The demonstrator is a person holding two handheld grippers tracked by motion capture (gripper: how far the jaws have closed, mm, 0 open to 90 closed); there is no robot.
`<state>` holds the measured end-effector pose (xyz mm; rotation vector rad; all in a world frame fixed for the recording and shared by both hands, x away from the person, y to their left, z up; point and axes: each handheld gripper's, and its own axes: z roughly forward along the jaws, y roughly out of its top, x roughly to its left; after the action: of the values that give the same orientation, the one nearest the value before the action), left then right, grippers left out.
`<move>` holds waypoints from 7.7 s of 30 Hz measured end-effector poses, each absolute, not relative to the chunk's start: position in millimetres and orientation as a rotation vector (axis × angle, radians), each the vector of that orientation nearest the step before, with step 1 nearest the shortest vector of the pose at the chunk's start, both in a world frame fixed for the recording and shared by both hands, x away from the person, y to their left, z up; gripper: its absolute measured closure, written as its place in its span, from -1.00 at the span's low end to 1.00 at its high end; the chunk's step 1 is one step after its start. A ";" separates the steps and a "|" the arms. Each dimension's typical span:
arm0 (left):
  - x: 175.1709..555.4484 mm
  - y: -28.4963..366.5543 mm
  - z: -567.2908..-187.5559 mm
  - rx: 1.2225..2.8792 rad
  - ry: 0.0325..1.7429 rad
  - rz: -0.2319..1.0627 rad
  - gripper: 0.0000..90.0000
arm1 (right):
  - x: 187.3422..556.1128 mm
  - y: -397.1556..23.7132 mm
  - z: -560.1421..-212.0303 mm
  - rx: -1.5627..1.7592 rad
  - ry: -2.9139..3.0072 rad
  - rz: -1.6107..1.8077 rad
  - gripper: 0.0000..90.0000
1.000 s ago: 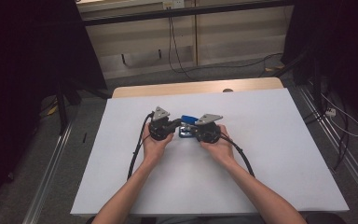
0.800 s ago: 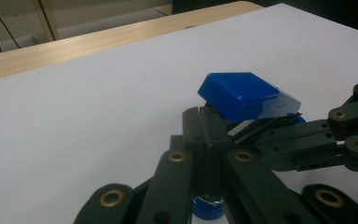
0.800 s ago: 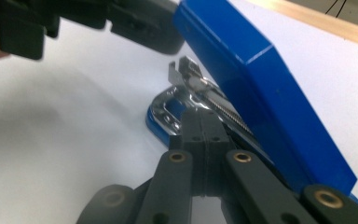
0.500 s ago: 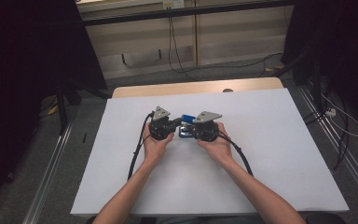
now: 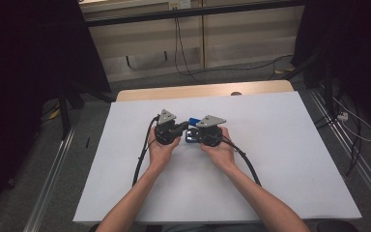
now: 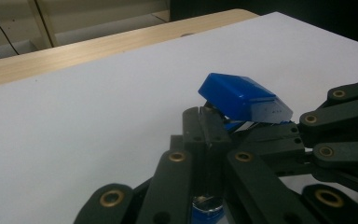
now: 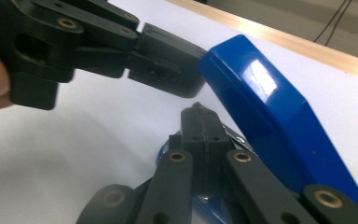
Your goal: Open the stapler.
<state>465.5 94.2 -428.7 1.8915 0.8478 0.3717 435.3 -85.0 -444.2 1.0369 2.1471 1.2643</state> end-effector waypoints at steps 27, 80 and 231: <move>469.3 92.2 -431.6 1.906 0.844 0.378 1.00 | 436.2 -87.2 -444.1 1.050 2.072 1.253 1.00; 473.9 87.7 -448.3 1.986 0.814 0.343 1.00 | 437.5 -84.7 -446.3 1.087 2.017 1.250 1.00; 472.4 85.8 -451.0 1.985 0.793 0.367 1.00 | 412.1 -214.1 -434.6 1.216 1.891 1.148 1.00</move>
<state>472.4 85.8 -451.0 1.9848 0.7935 0.3668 412.1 -214.1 -434.6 1.2160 1.8914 1.1476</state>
